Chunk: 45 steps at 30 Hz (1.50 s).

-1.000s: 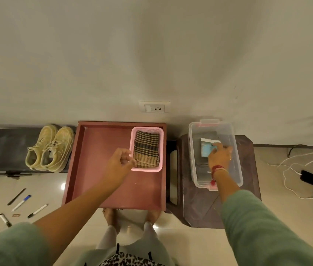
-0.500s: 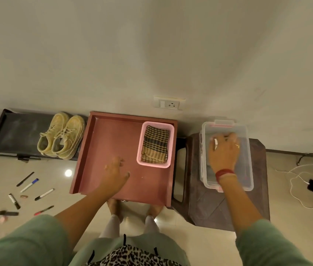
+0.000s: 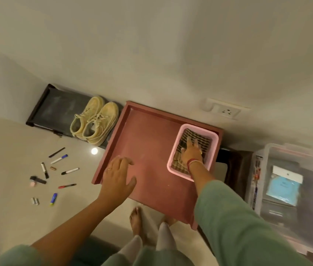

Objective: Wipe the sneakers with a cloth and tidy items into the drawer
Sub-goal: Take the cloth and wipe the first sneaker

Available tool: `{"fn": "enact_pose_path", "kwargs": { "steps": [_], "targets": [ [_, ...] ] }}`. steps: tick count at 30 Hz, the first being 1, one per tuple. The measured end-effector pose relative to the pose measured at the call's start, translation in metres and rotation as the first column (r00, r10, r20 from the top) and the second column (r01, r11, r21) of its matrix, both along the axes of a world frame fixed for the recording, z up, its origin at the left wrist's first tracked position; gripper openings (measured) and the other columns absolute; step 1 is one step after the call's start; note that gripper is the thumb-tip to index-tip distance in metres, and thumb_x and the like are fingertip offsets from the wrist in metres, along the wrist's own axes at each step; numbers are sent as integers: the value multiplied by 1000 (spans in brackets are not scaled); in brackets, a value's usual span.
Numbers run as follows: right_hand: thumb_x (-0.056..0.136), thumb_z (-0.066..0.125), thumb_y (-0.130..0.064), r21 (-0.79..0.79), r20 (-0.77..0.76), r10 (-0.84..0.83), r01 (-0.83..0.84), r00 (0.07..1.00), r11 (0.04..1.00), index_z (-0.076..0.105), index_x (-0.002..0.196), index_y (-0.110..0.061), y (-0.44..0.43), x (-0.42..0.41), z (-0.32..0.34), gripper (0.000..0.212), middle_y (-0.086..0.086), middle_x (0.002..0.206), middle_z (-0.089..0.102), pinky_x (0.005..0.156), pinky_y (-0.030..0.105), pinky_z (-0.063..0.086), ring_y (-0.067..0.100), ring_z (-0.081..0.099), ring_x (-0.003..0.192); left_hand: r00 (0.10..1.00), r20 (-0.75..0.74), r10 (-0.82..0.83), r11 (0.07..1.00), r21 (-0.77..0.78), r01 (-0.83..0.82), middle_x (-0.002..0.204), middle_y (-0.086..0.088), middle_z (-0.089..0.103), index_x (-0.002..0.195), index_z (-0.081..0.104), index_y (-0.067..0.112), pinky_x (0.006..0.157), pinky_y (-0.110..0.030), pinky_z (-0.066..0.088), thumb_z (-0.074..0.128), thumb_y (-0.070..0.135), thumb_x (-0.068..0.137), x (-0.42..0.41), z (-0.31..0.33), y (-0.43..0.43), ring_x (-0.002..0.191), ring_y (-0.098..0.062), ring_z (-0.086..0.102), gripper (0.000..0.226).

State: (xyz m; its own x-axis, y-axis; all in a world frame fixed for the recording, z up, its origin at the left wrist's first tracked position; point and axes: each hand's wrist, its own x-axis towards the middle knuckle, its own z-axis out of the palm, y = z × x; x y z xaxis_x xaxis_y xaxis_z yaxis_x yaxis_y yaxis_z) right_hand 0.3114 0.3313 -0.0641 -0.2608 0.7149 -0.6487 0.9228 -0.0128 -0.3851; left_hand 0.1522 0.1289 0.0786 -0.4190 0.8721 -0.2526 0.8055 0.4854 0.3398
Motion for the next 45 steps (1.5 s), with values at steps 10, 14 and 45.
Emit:
{"fn": "enact_pose_path", "kwargs": {
  "steps": [10, 14, 45],
  "targets": [
    [85, 58, -11, 291, 96, 21, -48, 995, 956, 57, 120, -11, 16, -13, -48, 36, 19, 126, 51, 97, 43, 39, 43, 50, 111, 958, -14, -288, 831, -501, 242, 160, -1, -20, 153, 1, 27, 112, -49, -18, 45, 47, 95, -30, -56, -16, 143, -26, -28, 75],
    [83, 58, -15, 278, -223, -287, 343, 931, 897, 61, 108, -8, 18, 0, -9, 26, 18, 108, 65, 93, 40, 46, 35, 59, 100, 955, 18, -296, 771, -586, 250, 161, -3, -16, 154, 0, 24, 111, -51, -17, 43, 48, 96, -44, -80, -27, 144, -28, -24, 75],
    [70, 47, -4, 807, 83, 182, -173, 980, 564, 62, 122, -5, -249, -160, -119, 54, 14, 122, 63, 98, 48, 43, 32, 61, 112, 682, -673, -286, 877, 102, 469, 132, -13, 47, 131, 32, 17, 109, -66, 21, 86, 44, 55, -349, -268, -25, 133, -34, 39, 97]
  ]
}}
